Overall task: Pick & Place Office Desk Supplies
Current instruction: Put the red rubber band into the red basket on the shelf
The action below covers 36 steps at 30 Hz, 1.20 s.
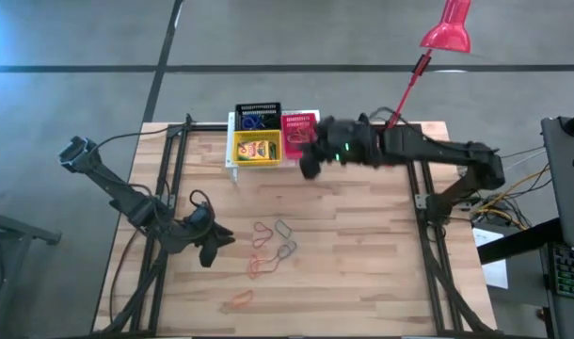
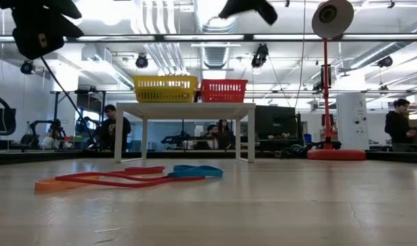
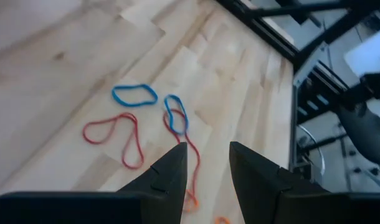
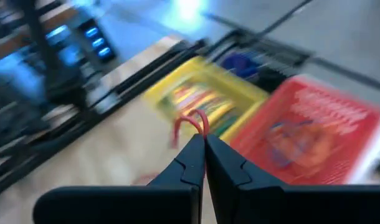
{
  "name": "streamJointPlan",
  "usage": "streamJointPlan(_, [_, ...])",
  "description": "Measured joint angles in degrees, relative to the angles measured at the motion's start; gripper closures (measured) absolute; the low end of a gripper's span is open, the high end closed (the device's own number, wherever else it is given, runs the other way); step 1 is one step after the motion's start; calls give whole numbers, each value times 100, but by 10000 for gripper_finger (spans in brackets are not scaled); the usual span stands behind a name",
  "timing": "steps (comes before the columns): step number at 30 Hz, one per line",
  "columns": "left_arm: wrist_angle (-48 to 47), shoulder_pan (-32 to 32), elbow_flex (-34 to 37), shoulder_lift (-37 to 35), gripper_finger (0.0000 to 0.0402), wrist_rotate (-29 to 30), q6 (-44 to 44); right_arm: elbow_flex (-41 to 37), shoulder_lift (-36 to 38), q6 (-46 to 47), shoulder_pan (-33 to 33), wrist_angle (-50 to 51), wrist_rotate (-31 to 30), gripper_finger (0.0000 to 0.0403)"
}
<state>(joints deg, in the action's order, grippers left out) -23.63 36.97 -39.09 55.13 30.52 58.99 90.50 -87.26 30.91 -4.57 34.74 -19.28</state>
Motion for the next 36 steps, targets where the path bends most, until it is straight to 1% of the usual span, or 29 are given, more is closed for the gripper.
streamJointPlan(2, [-8, -38, -1, 0, 277, 127, 1, 2, -67, -127, -407, -98, -2, 394])
streamJointPlan(6, [30, -158, -1, 0, 277, 202, 1, 0, -265, -183, -1130, -67, -1, 394])
streamJointPlan(9, [37, -277, -1, 0, 277, 233, 3, -11, -510, -149, -1511, -64, 3, 394])
streamJointPlan(11, [61, -356, -1, 0, 277, 256, 3, -11, -674, -136, -1651, -65, 7, 394])
streamJointPlan(19, [157, -636, -1, 0, 277, 271, 67, -13, -1331, 275, -1706, -62, 83, 394])
streamJointPlan(24, [159, -675, -1, 0, 277, 271, 189, -13, -1536, 546, -1708, -59, 642, 394])
streamJointPlan(29, [158, -675, -1, 0, 277, 273, 301, -11, -1558, 766, -1727, -16, 889, 393])
streamJointPlan(32, [158, -675, -1, 0, 277, 273, 303, -9, -1556, 772, -1773, 13, 1119, 379])
streamJointPlan(36, [164, -675, -1, 0, 277, 272, 323, 2, -1547, 766, -1826, 456, 1293, 339])
